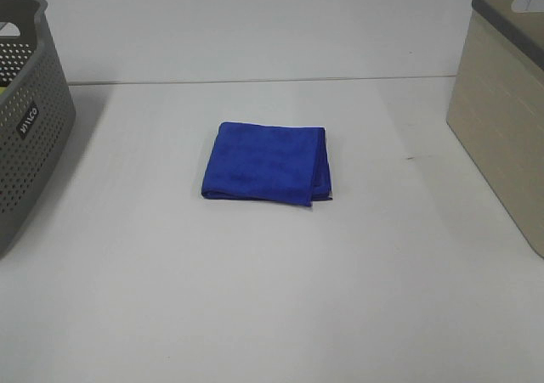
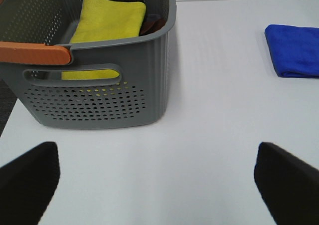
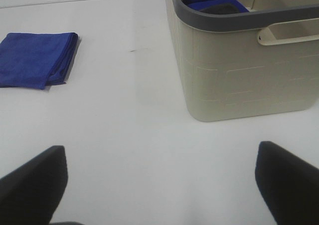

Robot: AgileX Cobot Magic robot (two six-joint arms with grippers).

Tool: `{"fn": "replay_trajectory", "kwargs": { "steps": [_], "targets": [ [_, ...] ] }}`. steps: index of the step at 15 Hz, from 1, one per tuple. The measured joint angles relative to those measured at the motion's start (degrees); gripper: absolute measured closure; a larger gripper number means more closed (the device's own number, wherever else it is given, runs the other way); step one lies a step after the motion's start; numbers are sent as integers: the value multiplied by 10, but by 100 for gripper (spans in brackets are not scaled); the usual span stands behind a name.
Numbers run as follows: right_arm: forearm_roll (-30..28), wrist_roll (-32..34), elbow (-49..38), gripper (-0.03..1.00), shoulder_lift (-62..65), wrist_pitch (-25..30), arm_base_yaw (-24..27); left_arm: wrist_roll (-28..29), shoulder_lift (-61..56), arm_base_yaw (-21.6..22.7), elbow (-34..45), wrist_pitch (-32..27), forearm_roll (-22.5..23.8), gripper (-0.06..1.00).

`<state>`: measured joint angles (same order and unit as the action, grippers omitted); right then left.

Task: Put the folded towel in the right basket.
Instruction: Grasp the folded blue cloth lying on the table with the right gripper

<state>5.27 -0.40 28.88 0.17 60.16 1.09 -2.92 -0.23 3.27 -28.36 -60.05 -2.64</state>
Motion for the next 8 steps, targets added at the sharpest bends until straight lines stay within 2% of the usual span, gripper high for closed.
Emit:
{"fn": "replay_trajectory", "kwargs": {
  "steps": [8],
  "targets": [
    [0, 0, 0, 0, 0, 0, 0, 0, 0, 0, 0, 0, 0, -4]
  ]
}}
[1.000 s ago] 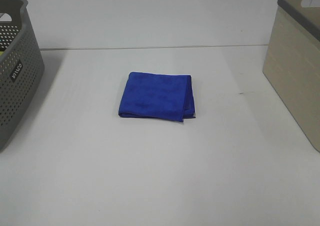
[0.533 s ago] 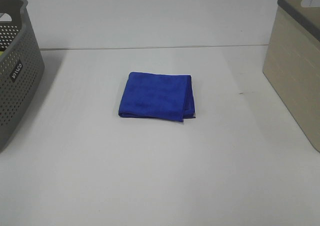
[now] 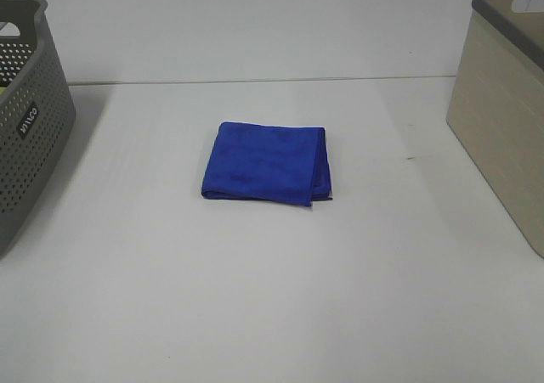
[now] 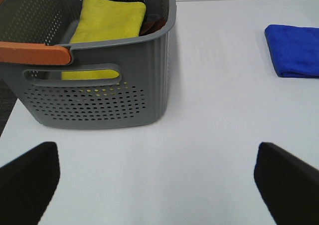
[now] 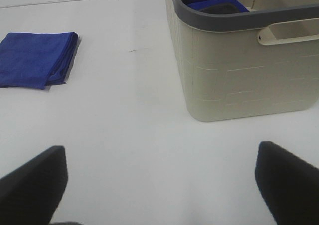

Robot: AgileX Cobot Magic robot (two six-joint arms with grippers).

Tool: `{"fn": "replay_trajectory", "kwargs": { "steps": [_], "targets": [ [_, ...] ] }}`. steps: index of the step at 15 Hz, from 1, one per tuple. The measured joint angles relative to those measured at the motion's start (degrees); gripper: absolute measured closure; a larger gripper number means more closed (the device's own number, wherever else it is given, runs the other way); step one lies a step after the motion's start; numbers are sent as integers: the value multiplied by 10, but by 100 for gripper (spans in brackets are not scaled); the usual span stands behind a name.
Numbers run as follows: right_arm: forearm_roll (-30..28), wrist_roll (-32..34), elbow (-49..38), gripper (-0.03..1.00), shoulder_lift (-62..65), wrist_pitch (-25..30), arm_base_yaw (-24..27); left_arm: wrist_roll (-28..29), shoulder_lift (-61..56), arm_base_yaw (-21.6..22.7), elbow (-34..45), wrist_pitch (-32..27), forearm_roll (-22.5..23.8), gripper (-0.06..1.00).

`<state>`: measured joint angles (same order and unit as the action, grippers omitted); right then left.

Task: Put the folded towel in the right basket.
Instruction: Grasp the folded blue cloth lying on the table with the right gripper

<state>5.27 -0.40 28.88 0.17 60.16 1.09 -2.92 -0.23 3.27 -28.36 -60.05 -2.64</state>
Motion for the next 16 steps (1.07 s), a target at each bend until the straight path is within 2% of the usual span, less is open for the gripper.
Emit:
{"fn": "replay_trajectory", "kwargs": {
  "steps": [16],
  "targets": [
    [-1, 0, 0, 0, 0, 0, 0, 0, 0, 0, 0, 0, 0, -4]
  ]
}}
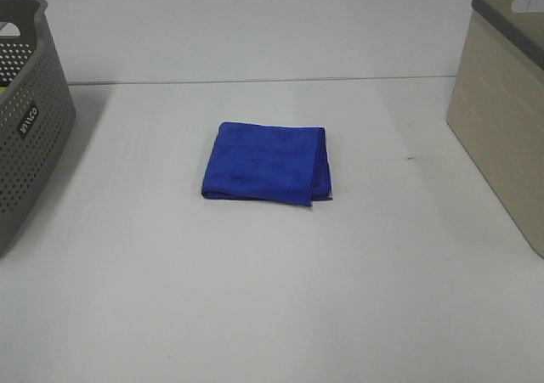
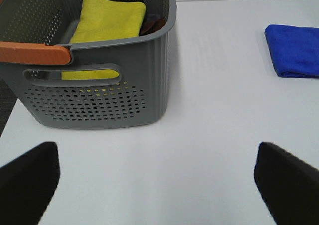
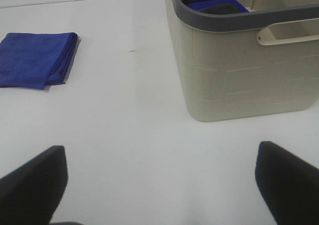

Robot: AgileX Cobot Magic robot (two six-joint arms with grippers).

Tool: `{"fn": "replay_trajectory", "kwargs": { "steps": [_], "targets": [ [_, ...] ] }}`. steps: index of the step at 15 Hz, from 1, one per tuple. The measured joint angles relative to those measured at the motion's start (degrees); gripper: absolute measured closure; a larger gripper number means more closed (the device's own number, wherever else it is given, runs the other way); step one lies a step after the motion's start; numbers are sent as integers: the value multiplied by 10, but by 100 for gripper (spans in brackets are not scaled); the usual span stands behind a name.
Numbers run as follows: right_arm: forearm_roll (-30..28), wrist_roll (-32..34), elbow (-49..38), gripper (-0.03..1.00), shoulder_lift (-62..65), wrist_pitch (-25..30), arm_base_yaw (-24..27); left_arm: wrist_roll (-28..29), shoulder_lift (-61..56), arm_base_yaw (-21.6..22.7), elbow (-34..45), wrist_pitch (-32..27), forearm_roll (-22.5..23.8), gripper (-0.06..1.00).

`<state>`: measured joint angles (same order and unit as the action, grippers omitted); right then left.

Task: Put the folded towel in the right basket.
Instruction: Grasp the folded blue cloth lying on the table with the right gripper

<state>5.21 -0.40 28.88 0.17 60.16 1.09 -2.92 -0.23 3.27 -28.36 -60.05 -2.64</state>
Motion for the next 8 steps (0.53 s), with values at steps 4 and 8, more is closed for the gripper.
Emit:
{"fn": "replay_trajectory", "kwargs": {
  "steps": [4, 8],
  "targets": [
    [0, -1, 0, 0, 0, 0, 0, 0, 0, 0, 0, 0, 0, -4],
    [2, -1, 0, 0, -1, 1, 0, 0, 0, 0, 0, 0, 0, -4]
  ]
}}
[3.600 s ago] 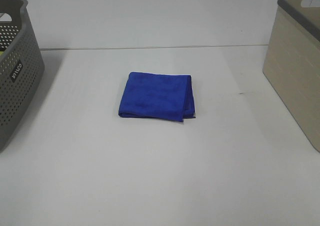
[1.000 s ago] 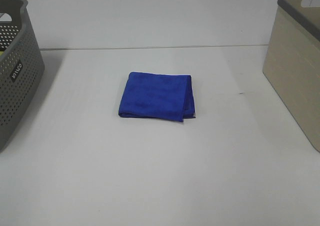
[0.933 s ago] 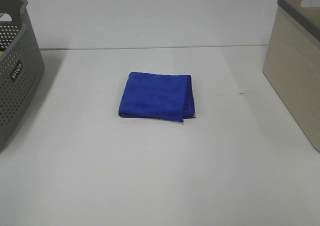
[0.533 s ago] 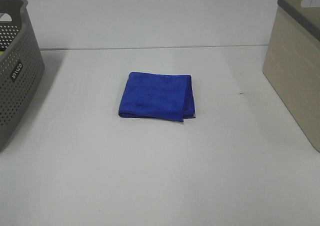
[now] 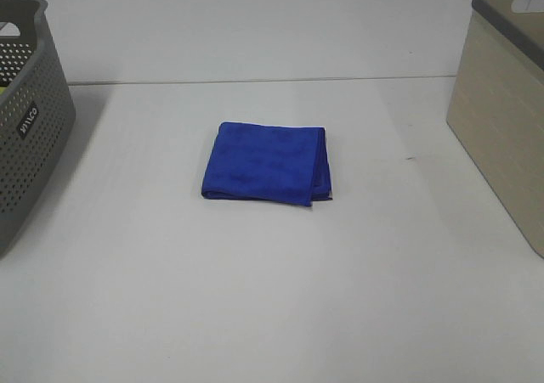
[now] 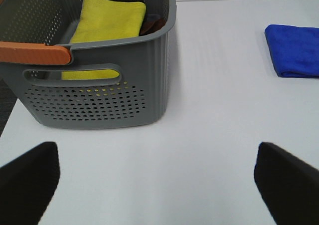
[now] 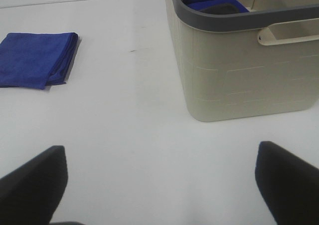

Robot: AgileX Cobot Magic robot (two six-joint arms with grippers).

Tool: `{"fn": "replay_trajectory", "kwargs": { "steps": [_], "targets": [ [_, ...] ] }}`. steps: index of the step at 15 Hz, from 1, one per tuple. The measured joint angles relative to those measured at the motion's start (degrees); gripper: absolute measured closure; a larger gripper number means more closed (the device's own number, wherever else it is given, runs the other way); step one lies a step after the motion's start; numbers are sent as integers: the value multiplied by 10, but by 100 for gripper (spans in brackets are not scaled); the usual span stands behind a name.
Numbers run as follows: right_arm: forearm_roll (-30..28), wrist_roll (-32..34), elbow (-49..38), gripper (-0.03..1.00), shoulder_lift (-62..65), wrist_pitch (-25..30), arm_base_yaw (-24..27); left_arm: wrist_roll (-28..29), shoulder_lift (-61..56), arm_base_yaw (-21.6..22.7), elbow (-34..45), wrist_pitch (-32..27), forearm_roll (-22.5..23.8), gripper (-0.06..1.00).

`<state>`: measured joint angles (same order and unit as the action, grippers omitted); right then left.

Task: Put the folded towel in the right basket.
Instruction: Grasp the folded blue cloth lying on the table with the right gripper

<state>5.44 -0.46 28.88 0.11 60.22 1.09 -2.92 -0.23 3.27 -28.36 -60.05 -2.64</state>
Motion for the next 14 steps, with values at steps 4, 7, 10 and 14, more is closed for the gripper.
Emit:
{"fn": "replay_trajectory", "kwargs": {
  "steps": [4, 7, 10, 14],
  "targets": [
    [33, 0, 85, 0, -167, 72, 0, 0, 0, 0, 0, 0, 0, -4],
    [64, 0, 225, 0, -362, 91, 0, 0, 0, 0, 0, 0, 0, -4],
    [73, 0, 329, 0, -497, 66, 0, 0, 0, 0, 0, 0, 0, -4],
    [138, -5, 386, 0, -623, 33, 0, 0, 0, 0, 0, 0, 0, -4]
  ]
}}
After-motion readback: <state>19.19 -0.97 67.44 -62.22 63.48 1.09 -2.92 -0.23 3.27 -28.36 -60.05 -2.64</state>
